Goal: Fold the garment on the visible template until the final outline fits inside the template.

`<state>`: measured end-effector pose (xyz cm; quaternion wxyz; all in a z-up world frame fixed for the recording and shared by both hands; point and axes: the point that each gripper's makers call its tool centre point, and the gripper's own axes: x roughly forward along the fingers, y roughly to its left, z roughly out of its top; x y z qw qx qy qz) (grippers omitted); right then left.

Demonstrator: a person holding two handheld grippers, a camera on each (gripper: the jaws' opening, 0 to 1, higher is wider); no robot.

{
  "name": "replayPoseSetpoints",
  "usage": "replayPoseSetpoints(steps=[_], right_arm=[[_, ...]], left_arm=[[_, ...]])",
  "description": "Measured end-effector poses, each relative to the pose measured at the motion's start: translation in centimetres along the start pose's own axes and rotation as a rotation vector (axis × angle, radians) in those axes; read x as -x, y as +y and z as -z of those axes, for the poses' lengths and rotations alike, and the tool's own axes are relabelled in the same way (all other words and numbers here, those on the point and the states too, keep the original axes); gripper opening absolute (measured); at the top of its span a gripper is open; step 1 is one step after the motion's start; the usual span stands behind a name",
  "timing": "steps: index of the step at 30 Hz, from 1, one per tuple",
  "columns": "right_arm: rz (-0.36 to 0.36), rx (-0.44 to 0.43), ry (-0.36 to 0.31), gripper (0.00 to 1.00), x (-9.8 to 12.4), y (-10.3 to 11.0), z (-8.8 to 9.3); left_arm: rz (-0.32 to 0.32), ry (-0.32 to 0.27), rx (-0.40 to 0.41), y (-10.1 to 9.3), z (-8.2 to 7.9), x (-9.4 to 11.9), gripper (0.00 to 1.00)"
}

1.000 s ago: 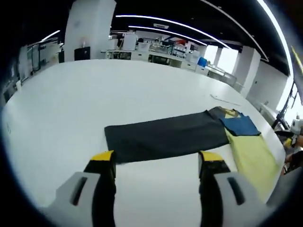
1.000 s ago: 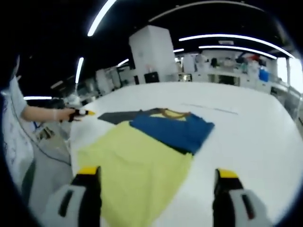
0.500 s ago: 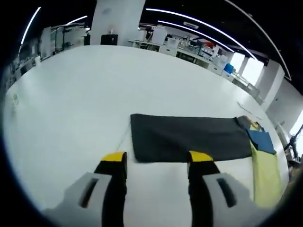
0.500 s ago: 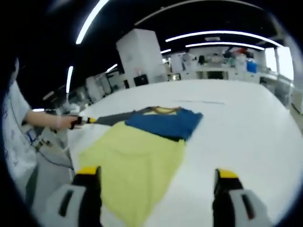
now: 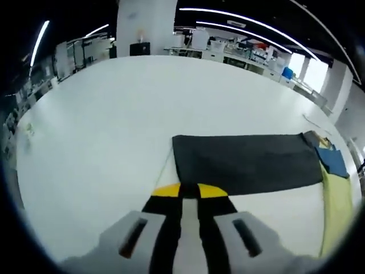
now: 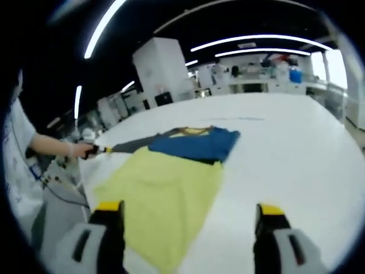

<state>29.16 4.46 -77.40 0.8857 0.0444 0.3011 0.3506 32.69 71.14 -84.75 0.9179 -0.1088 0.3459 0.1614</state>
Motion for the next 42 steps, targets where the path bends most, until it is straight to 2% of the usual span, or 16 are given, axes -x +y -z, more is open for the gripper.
replayPoseSetpoints(steps=[4,6,8,9,14,17,22,23,24,27,34,35,37,39,40,42], right_arm=[[-0.008,0.003,0.002,0.95,-0.3,0.3,0.3],[-0.012,0.002,0.002,0.95,-0.4,0.4,0.4],[-0.011,0.001,0.002,0.95,-0.3,0.3,0.6],[-0.011,0.001,0.001,0.95,-0.1,0.4,0.6],[0.000,-0.006,-0.016,0.94,0.5,-0.1,0.4],[0.001,-0.006,-0.024,0.94,0.5,0.0,0.2],[-0.008,0.007,-0.024,0.94,0.4,0.3,0.1],[-0.011,0.011,-0.021,0.94,0.3,0.3,0.1],[-0.014,0.016,-0.021,0.94,0.2,0.4,0.1],[-0.022,0.016,-0.028,0.94,0.1,0.6,0.0],[-0.026,0.013,-0.043,0.94,0.1,0.9,-0.3],[-0.026,0.011,-0.044,0.94,0.1,0.8,-0.3],[-0.024,0.008,-0.042,0.93,0.2,0.6,-0.1],[-0.021,0.005,-0.044,0.93,0.2,0.3,-0.1],[-0.020,0.001,-0.046,0.94,0.2,0.2,-0.1],[-0.017,-0.005,-0.049,0.94,0.3,0.3,-0.1]], left_arm=[[-0.012,0.017,-0.030,-1.4,0.4,1.0,0.04],[-0.018,0.020,-0.012,-1.9,0.5,1.4,0.01],[-0.008,0.036,0.063,-2.4,0.6,1.7,0.00],[0.004,0.038,0.069,-2.5,0.5,1.8,0.00],[0.047,-0.005,0.032,-2.7,-2.0,1.4,0.00],[0.107,-0.062,0.036,-4.8,-4.3,2.7,0.00],[0.226,-0.146,-0.019,-9.9,-6.5,5.0,0.00],[0.258,-0.160,-0.030,-11.5,-6.9,5.6,0.00],[0.277,-0.163,-0.037,-11.9,-7.1,5.5,0.00],[0.361,-0.186,-0.072,-15.5,-8.3,5.7,0.00],[0.494,-0.182,-0.161,-24.2,-8.1,6.4,0.00],[0.523,-0.177,-0.150,-26.0,-7.9,6.7,0.00],[0.549,-0.174,-0.150,-27.0,-8.0,6.7,0.00],[0.588,-0.166,-0.138,-29.3,-8.2,6.3,0.00],[0.609,-0.170,-0.145,-31.6,-7.8,6.6,0.00],[0.641,-0.168,-0.146,-33.3,-7.7,6.3,0.00]])
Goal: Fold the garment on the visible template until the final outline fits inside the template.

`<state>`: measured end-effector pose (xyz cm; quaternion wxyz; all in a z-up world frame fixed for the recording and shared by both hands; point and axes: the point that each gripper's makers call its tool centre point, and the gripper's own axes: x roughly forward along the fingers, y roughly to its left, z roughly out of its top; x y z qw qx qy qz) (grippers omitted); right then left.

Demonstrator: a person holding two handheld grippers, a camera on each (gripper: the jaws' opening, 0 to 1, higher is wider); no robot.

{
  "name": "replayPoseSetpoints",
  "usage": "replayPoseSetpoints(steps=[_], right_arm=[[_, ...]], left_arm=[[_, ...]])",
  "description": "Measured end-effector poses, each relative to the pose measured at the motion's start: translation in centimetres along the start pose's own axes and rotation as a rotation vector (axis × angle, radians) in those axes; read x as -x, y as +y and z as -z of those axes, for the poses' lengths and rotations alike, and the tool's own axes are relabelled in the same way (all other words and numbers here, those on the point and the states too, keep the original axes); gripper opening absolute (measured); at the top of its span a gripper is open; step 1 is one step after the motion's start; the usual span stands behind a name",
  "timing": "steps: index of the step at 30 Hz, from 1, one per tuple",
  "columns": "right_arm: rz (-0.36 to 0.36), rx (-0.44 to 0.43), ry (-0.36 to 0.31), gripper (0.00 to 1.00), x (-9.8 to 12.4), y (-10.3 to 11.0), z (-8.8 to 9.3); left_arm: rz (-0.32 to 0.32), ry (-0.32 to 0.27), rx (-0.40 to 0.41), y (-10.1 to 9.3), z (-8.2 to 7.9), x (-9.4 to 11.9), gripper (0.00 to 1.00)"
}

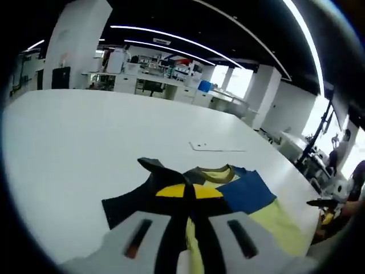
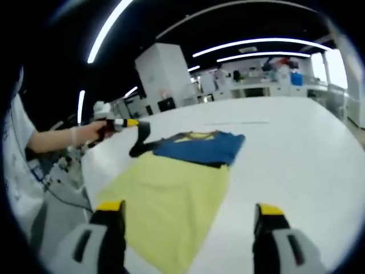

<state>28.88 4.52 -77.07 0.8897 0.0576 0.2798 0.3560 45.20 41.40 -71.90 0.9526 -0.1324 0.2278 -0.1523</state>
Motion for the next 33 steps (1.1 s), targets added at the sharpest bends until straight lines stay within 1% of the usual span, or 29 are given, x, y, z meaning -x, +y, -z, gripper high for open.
replayPoseSetpoints(steps=[1,2,3,4,5,7,12,15,18,19,21,24,27,28,29,33], right_arm=[[0.002,0.000,-0.001,0.94,0.0,0.0,0.0],[0.004,-0.002,-0.001,0.94,0.1,0.0,0.0],[0.005,-0.004,0.000,0.94,0.1,0.1,0.1],[0.006,-0.007,0.002,0.93,0.1,0.1,0.2],[0.008,-0.010,0.005,0.93,0.1,0.0,0.3],[0.010,-0.012,0.007,0.93,0.1,0.0,0.4],[0.017,-0.020,0.012,0.93,0.1,-0.1,0.7],[0.019,-0.024,0.019,0.93,0.0,-0.2,0.9],[0.021,-0.028,0.019,0.93,0.1,-0.4,0.9],[0.023,-0.031,0.019,0.93,0.1,-0.5,0.9],[0.030,-0.035,0.020,0.93,0.1,-0.7,1.0],[0.036,-0.045,0.020,0.92,0.2,-0.8,1.2],[0.044,-0.051,0.019,0.93,0.4,-0.9,1.4],[0.047,-0.054,0.018,0.92,0.5,-1.0,1.5],[0.052,-0.059,0.018,0.92,0.6,-1.1,1.6],[0.062,-0.070,0.018,0.92,0.9,-1.3,1.9]], left_arm=[[0.017,-0.001,0.009,-0.6,0.1,-0.5,0.00],[0.033,0.003,0.013,-2.3,0.2,-1.5,0.00],[0.041,0.005,0.014,-2.9,0.4,-2.0,0.00],[0.052,0.006,0.017,-3.0,0.6,-2.4,0.00],[0.061,0.010,0.023,-3.5,0.8,-3.1,0.00],[0.081,0.019,0.035,-5.2,1.2,-4.1,0.00],[0.124,0.031,0.045,-7.1,1.6,-7.0,0.00],[0.163,0.041,0.050,-9.0,1.9,-8.7,0.00],[0.186,0.052,0.045,-10.5,2.4,-10.0,0.00],[0.202,0.053,0.065,-11.2,2.5,-10.5,0.00],[0.218,0.055,0.069,-12.2,2.7,-11.2,0.00],[0.245,0.076,0.068,-14.2,3.6,-12.4,0.00],[0.269,0.084,0.073,-15.6,4.1,-13.1,0.00],[0.285,0.089,0.073,-16.5,4.4,-13.4,0.00],[0.291,0.093,0.077,-17.0,4.5,-13.6,0.00],[0.331,0.125,0.045,-19.6,6.0,-14.6,0.00]])
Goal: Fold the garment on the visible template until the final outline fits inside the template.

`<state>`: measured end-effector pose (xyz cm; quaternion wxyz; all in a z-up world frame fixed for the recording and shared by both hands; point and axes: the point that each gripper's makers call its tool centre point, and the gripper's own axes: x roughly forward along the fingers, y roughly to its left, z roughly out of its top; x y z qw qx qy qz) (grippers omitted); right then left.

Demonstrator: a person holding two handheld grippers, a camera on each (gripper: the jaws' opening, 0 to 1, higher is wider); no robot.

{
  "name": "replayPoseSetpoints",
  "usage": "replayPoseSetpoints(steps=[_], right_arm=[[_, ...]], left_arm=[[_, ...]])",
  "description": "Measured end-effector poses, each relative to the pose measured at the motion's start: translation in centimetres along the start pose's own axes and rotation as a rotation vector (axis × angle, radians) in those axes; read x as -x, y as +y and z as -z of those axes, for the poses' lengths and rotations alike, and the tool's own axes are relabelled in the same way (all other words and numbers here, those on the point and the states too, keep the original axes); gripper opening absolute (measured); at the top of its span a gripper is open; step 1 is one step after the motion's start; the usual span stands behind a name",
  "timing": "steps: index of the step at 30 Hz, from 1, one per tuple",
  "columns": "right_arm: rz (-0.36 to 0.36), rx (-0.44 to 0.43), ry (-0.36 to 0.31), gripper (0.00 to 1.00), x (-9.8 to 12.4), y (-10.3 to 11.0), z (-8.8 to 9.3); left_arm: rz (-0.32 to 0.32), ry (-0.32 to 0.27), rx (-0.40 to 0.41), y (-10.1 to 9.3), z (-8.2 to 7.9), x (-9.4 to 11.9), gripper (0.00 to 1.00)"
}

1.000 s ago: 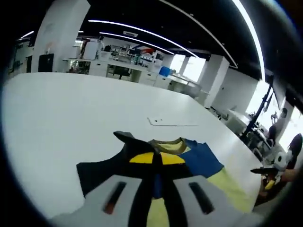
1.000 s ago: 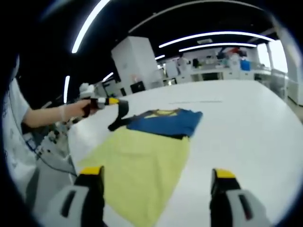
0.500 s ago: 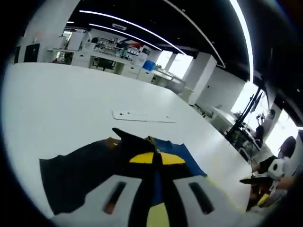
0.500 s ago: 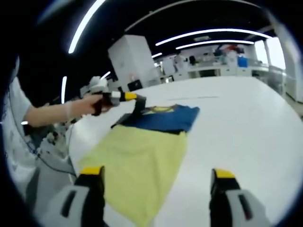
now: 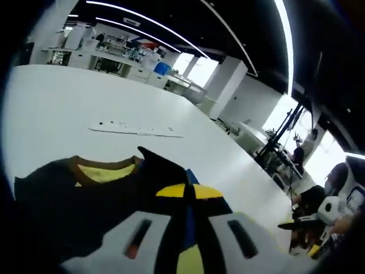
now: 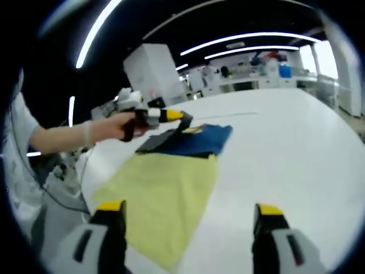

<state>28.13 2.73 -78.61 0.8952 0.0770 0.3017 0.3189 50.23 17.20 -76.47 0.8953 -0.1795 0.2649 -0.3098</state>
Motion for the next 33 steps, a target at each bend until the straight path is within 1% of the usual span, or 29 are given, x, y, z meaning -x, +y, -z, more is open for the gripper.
replayPoseSetpoints(steps=[3,6,11,12,14,15,17,19,24,29,31,32,33], right_arm=[[0.008,-0.006,0.001,0.92,0.2,-0.2,0.2],[0.016,-0.016,0.001,0.92,0.3,-0.3,0.4],[0.019,-0.022,0.001,0.92,0.4,-0.5,0.5],[0.019,-0.024,0.001,0.92,0.5,-0.6,0.5],[0.020,-0.027,0.002,0.92,0.5,-0.6,0.6],[0.020,-0.029,0.002,0.92,0.5,-0.6,0.6],[0.020,-0.033,0.003,0.92,0.5,-0.6,0.7],[0.019,-0.036,0.004,0.92,0.5,-0.6,0.8],[0.016,-0.038,0.008,0.92,0.4,-0.5,0.9],[0.011,-0.039,0.012,0.91,0.2,-0.2,1.0],[0.008,-0.040,0.012,0.91,0.1,-0.1,1.0],[0.007,-0.039,0.011,0.91,0.1,0.0,0.9],[0.006,-0.038,0.011,0.91,0.1,0.1,0.9]], left_arm=[[0.026,0.027,0.000,-1.2,1.2,-1.1,0.00],[0.048,0.059,-0.024,-2.4,2.5,-2.0,0.00],[0.077,0.135,-0.090,-4.0,5.3,-2.8,0.00],[0.082,0.160,-0.097,-4.2,6.1,-3.0,0.00],[0.085,0.179,-0.119,-3.9,6.8,-3.4,0.00],[0.084,0.193,-0.119,-4.1,7.4,-3.3,0.00],[0.089,0.203,-0.124,-4.5,8.0,-3.1,0.00],[0.099,0.223,-0.130,-4.6,8.8,-3.3,0.00],[0.108,0.244,-0.137,-4.6,9.1,-3.1,0.00],[0.129,0.239,-0.140,-4.9,8.8,-2.8,0.01],[0.144,0.231,-0.131,-5.2,8.8,-2.7,0.03],[0.149,0.231,-0.130,-5.4,8.8,-2.7,0.05],[0.151,0.231,-0.132,-5.4,8.8,-2.7,0.10]])
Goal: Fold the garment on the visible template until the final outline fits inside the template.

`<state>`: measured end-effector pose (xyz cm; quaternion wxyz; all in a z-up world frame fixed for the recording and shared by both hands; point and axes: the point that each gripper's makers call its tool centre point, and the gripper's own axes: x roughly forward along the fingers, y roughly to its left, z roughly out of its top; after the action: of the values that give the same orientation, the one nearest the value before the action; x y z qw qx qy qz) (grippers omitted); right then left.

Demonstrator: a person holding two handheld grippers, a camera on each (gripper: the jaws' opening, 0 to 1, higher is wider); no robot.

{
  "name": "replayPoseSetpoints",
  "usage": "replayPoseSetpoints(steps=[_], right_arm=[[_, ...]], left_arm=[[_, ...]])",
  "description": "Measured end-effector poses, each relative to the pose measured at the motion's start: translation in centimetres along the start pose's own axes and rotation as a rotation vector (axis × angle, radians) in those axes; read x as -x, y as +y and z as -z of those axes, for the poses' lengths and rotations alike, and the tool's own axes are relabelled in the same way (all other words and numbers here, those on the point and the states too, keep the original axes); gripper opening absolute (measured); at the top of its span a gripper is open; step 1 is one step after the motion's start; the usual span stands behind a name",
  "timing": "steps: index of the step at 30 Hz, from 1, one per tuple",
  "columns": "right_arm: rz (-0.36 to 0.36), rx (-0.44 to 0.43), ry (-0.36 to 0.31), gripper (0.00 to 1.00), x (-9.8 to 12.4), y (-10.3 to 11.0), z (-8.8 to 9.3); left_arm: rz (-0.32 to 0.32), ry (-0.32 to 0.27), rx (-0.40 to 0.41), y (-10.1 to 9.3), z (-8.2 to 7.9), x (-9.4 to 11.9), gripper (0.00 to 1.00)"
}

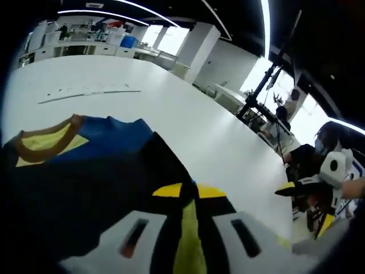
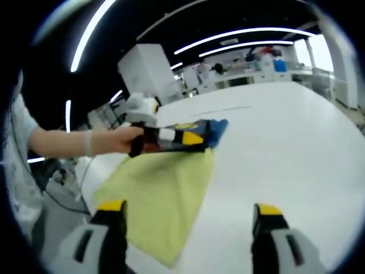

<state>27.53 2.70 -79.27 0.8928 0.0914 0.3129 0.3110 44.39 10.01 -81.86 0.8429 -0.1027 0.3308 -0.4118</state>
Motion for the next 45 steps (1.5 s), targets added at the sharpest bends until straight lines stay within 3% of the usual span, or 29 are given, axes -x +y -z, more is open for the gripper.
replayPoseSetpoints(steps=[11,14,18,25,34,45], right_arm=[[-0.007,0.008,-0.006,0.92,-0.2,0.2,-0.4],[-0.011,0.011,-0.010,0.92,-0.4,0.3,-0.6],[-0.018,0.015,-0.012,0.91,-0.7,0.4,-0.8],[-0.028,0.027,-0.020,0.91,-1.1,0.7,-1.3],[-0.043,0.066,-0.016,0.92,-1.6,1.5,-2.2],[-0.033,0.079,-0.024,0.91,-1.2,1.1,-2.8]], left_arm=[[0.001,-0.040,-0.093,0.0,-0.7,0.5,0.67],[-0.001,-0.052,-0.098,0.3,-1.1,1.0,0.75],[-0.017,-0.055,-0.090,0.8,-1.1,2.2,0.79],[-0.061,-0.072,-0.087,2.4,-1.1,5.0,0.78],[-0.146,-0.095,-0.122,4.8,-1.3,10.3,0.77],[-0.238,-0.103,-0.114,7.5,0.3,16.5,0.76]])
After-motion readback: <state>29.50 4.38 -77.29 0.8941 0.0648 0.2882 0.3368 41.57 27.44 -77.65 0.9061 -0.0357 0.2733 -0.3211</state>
